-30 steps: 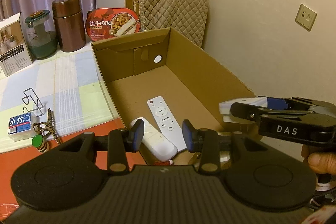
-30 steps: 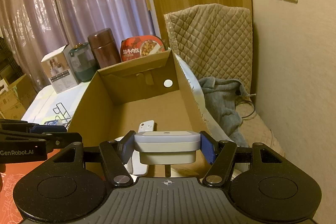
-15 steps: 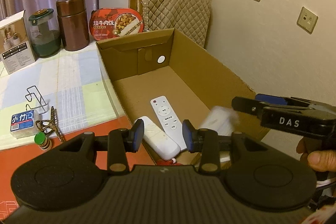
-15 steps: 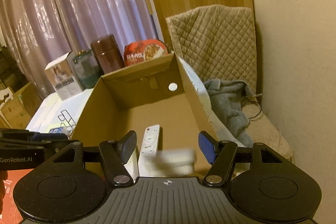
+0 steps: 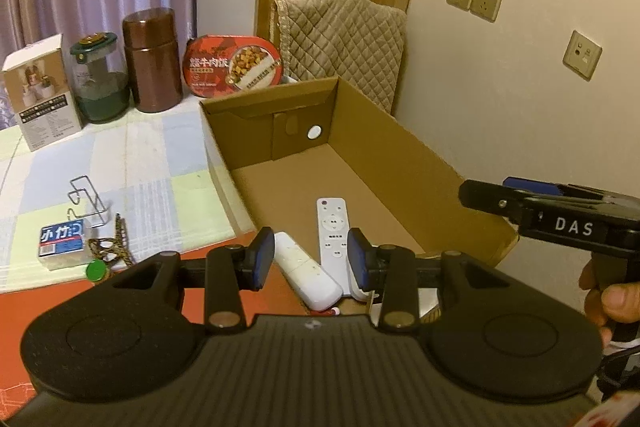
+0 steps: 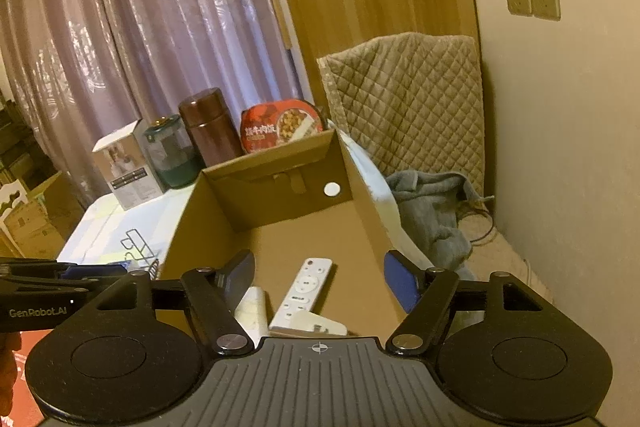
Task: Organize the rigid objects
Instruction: 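Lower both tools into the box and open them to release the items, then move both tools back toward the remaining items on the mat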
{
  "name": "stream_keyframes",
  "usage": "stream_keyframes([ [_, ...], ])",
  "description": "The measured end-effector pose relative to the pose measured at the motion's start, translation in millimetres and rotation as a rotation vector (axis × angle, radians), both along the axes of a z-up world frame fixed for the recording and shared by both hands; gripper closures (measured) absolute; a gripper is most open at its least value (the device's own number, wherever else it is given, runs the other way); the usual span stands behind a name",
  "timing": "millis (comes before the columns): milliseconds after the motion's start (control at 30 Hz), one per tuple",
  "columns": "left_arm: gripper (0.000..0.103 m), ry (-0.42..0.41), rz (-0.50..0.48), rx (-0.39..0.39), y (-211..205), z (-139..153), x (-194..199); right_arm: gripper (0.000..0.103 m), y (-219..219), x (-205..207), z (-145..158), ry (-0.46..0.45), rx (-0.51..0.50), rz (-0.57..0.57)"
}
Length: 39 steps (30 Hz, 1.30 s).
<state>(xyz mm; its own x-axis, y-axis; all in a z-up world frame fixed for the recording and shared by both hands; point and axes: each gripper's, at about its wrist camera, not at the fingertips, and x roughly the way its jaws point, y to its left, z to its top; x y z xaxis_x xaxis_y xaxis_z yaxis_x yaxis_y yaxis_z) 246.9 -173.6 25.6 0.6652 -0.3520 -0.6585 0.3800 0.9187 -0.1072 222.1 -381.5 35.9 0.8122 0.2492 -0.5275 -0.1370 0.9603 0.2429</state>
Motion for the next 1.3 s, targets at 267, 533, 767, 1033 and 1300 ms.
stream_keyframes([
  [267,0.068,-0.032,0.049,-0.009,29.0,24.0,-13.7,0.032,14.4,-12.6,33.4,-0.039,-0.019,0.018],
  [533,0.065,-0.071,0.109,-0.004,67.1,47.4,-34.7,0.027,54.3,-25.8,53.7,-0.044,-0.056,0.071],
  [767,0.054,-0.1,0.164,0.0,105.8,63.2,-51.1,0.025,89.1,-38.6,62.9,-0.05,-0.07,0.119],
  [1033,0.043,-0.124,0.219,0.016,149.5,70.5,-63.4,0.022,127.1,-44.6,64.4,-0.052,-0.064,0.175],
  [1300,0.027,-0.115,0.329,0.052,208.9,52.7,-61.7,0.019,164.6,-36.2,42.2,-0.024,-0.03,0.212],
])
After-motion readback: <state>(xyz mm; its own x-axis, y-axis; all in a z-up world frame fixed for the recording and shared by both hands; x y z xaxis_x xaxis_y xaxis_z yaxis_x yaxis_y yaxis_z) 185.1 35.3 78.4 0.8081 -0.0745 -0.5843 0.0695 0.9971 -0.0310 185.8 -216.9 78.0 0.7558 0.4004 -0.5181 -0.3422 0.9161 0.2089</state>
